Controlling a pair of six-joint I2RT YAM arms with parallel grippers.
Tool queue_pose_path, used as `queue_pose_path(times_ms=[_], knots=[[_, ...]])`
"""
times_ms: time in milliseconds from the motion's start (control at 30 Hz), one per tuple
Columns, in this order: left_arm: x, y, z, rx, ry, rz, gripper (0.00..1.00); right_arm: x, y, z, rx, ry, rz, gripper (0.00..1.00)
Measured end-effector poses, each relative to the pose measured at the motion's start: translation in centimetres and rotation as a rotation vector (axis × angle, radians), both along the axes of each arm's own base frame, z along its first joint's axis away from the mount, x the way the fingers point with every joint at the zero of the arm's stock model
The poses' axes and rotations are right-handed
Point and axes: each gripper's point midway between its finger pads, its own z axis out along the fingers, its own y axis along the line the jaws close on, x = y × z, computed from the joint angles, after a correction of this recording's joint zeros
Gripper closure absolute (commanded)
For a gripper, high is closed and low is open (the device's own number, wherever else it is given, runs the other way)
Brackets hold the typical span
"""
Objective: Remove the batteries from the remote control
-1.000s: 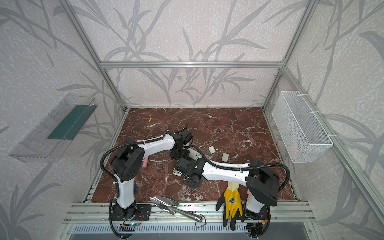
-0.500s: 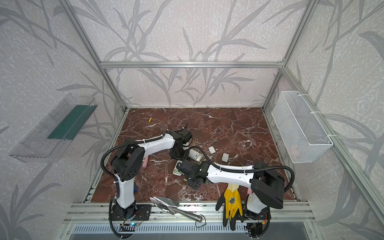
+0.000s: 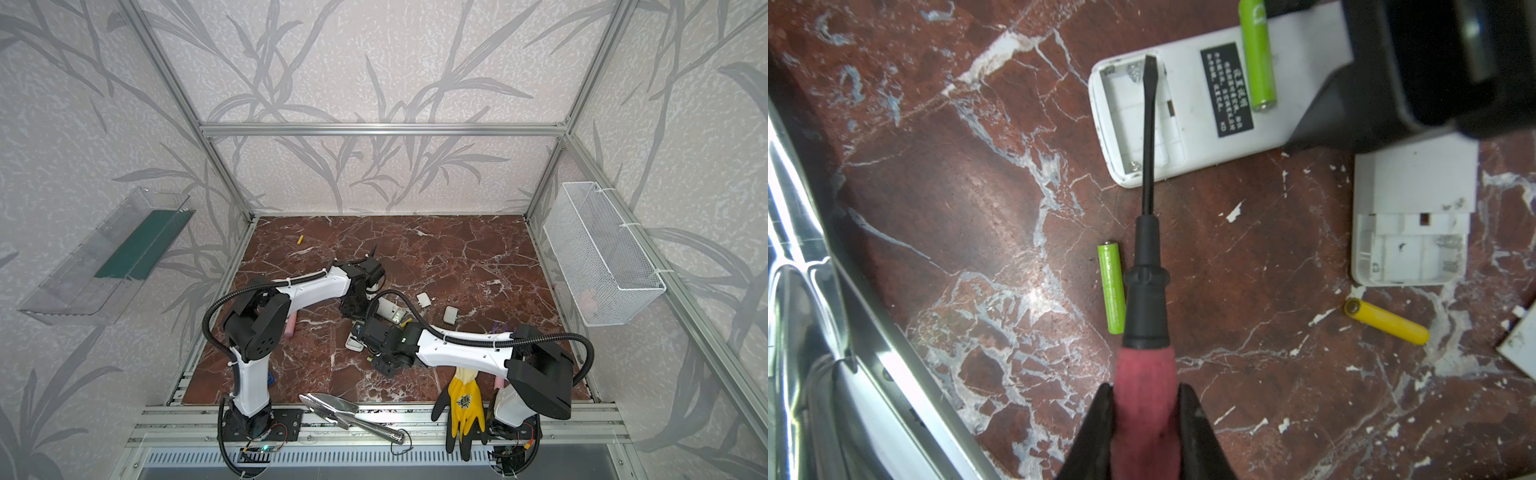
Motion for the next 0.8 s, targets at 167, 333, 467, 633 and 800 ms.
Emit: queue_pose_path(times_ms=[167, 333, 467, 633, 800], knots=[[0.0, 0.0, 0.0, 0.0, 0.0, -0.001, 0.6, 0.5, -0.2, -0.1, -0.005, -0.011, -0.015, 1.0], [0.0, 0.0, 0.1, 0.005, 0.006, -0.002, 0.47, 1.5, -0.4, 0.1, 0.002, -0.03, -0.05, 1.0], [0.3, 0.0, 0.1, 0.013, 0.002, -0.009, 0.39, 2.2, -0.3, 0.2, 0.018, -0.041, -0.067, 1.0], [1.1, 0.3, 0.0, 0.03, -0.024, -0.018, 0.25, 2.5, -0.1, -0.4, 0.012, -0.039, -0.073, 1.0], [1.7, 0.9, 0.0, 0.056, -0.047, -0.023, 0.23, 2.7, 0.1, -0.7, 0.012, -0.039, -0.076, 1.0]])
